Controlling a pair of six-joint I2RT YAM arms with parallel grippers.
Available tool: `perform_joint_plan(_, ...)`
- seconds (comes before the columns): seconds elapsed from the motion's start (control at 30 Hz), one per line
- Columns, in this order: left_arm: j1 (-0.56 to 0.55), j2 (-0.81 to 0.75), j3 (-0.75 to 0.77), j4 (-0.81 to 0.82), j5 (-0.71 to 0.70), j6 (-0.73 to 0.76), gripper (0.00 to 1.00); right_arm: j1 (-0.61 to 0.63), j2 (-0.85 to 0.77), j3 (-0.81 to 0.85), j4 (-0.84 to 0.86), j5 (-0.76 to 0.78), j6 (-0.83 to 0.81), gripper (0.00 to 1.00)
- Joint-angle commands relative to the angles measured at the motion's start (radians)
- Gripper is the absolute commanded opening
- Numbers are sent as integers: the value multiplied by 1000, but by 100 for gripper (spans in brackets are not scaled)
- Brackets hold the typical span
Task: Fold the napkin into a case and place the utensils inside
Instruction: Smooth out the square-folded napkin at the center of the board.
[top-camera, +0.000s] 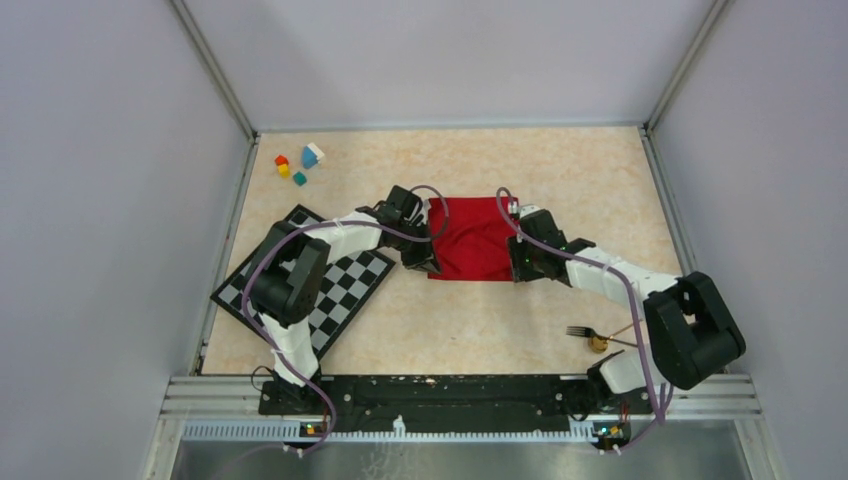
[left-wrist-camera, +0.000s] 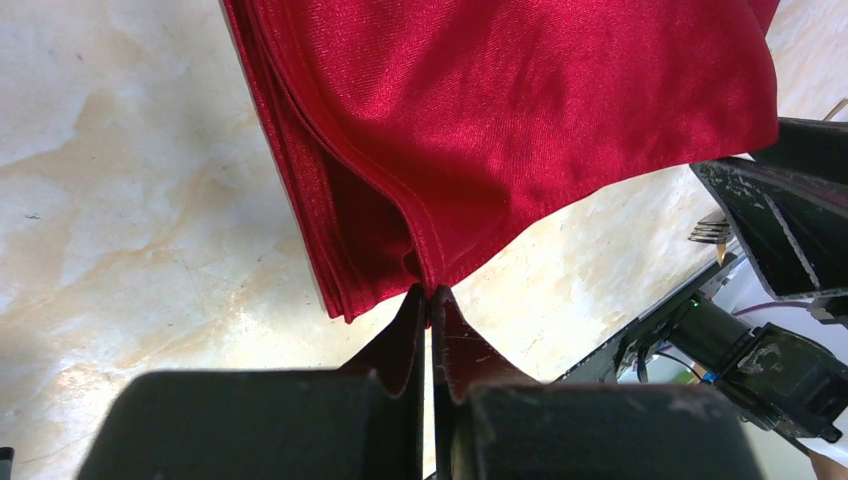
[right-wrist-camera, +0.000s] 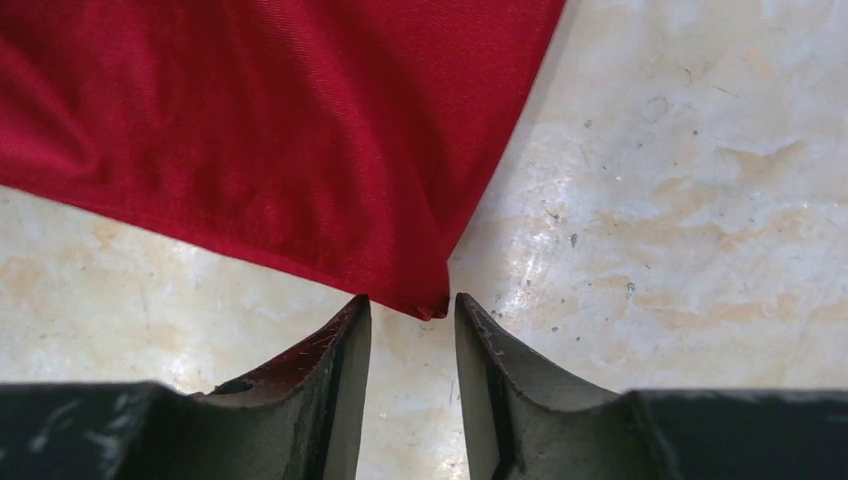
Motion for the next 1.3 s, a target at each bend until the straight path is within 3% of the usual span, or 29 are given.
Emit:
perform_joint_plan(0.0,9,-49,25,-6,-10,9,0,28,36,59,-27,120,55,32)
perform_joint_plan(0.07,15,-46,15,-4,-13,14,0,46,34,64,-61,190,81,25)
perform_joint_plan(0.13,23,-40,0,1,-14,18,0,54,16,57,-85,265,124,11)
perform_joint_plan(0.27,39,-37,-36,23,-5,17,0,64,-19,28,-87,274,188,0)
perform_joint_plan(0.43,52,-42,-59,31,4,28,0,103,-45,-2,-68,236,218,0)
perform_joint_plan(0.6,50,-24,-52,47,60,26,0,103,-68,26,-118,188,224,33)
perform_joint_plan(0.73,43,-28,-42,48,69,29,0,99,-134,79,-155,119,220,44)
perform_joint_plan(0.83,39,-22,-34,46,69,28,0,50,-139,103,-120,10,249,43)
perform_joint_plan(1.0,35,-6,-37,52,68,28,0,-75,-52,84,45,-228,298,24)
perform_joint_plan(1.13,35,5,-37,52,63,33,0,-117,31,25,87,-203,281,20)
perform_joint_plan(1.27,36,4,-36,44,77,46,0,-123,38,-11,25,-106,231,15)
